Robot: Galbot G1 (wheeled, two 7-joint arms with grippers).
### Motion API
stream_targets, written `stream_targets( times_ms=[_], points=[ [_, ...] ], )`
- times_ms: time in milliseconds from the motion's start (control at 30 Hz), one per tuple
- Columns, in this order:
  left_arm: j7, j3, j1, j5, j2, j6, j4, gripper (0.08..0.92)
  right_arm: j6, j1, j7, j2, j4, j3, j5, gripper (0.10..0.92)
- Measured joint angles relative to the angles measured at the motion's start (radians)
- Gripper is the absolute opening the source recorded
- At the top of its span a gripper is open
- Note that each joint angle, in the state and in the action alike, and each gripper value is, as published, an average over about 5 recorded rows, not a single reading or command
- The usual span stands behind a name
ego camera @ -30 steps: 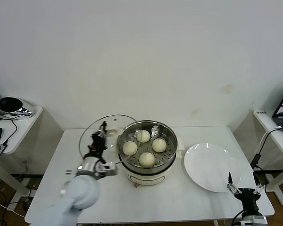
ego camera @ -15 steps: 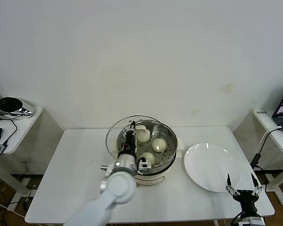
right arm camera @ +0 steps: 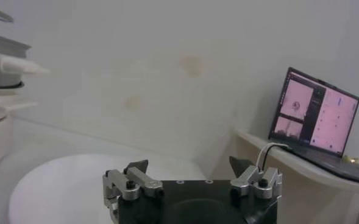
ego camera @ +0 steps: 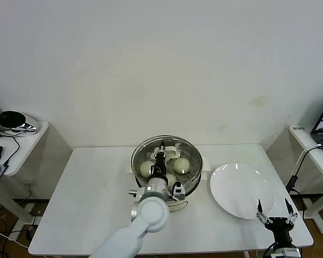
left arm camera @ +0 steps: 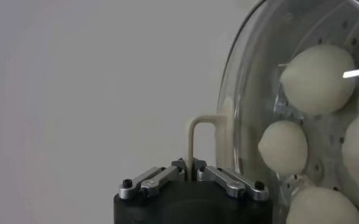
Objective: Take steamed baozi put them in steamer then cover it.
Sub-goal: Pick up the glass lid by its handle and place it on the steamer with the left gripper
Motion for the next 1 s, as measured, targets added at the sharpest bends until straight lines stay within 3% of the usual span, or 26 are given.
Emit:
stream_targets(
  times_ms=[1000],
  points=[
    [-0.048,-0.014,0.012,0.017,-0.061,-0.023,0.095,0.136,0.013,-0.006,-0.007,-0.002,-0.011,-0.008,-0.008,0.823]
  ],
)
